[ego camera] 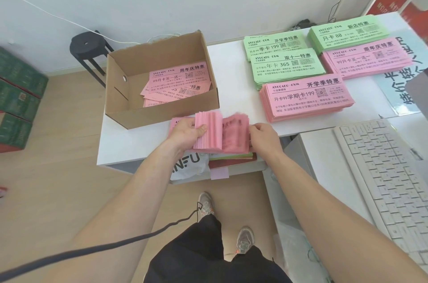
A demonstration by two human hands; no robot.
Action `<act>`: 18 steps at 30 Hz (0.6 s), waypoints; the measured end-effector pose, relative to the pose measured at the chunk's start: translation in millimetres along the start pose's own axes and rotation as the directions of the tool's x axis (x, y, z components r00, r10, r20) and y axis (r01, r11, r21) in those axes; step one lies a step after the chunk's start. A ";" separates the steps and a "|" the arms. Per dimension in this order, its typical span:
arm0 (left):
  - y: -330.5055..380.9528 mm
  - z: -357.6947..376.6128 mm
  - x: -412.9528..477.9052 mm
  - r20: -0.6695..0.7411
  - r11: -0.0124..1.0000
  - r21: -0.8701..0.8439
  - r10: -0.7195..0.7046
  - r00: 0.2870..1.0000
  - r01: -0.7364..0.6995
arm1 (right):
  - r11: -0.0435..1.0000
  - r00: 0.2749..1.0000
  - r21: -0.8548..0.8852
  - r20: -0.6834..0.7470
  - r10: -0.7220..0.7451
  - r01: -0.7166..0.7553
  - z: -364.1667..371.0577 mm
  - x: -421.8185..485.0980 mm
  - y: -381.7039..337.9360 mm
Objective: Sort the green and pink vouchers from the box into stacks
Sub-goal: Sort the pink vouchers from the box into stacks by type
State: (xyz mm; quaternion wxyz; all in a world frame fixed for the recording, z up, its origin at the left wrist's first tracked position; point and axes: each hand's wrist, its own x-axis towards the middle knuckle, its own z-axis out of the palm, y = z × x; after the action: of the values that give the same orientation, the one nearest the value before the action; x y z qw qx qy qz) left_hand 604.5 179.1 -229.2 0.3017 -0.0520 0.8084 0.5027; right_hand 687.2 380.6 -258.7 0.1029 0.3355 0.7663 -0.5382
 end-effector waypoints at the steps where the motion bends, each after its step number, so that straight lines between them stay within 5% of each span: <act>1: 0.0 -0.7 0.2 0.003 1.000 0.003 -0.004 1.000 0.004 | 1.000 1.000 0.000 0.007 0.003 -0.003 0.1 1.1 0.9; 18: 3.4 2.4 -4.5 0.030 0.994 -0.105 -0.021 0.999 0.024 | 1.000 1.000 -0.020 0.016 -0.006 0.007 -2.3 -0.5 -1.0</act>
State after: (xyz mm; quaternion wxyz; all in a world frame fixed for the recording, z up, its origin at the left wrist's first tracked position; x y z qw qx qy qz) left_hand 607.9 181.8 -224.8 0.3157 -0.0696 0.7758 0.5419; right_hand 687.5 382.3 -256.7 0.1108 0.3275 0.7719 -0.5335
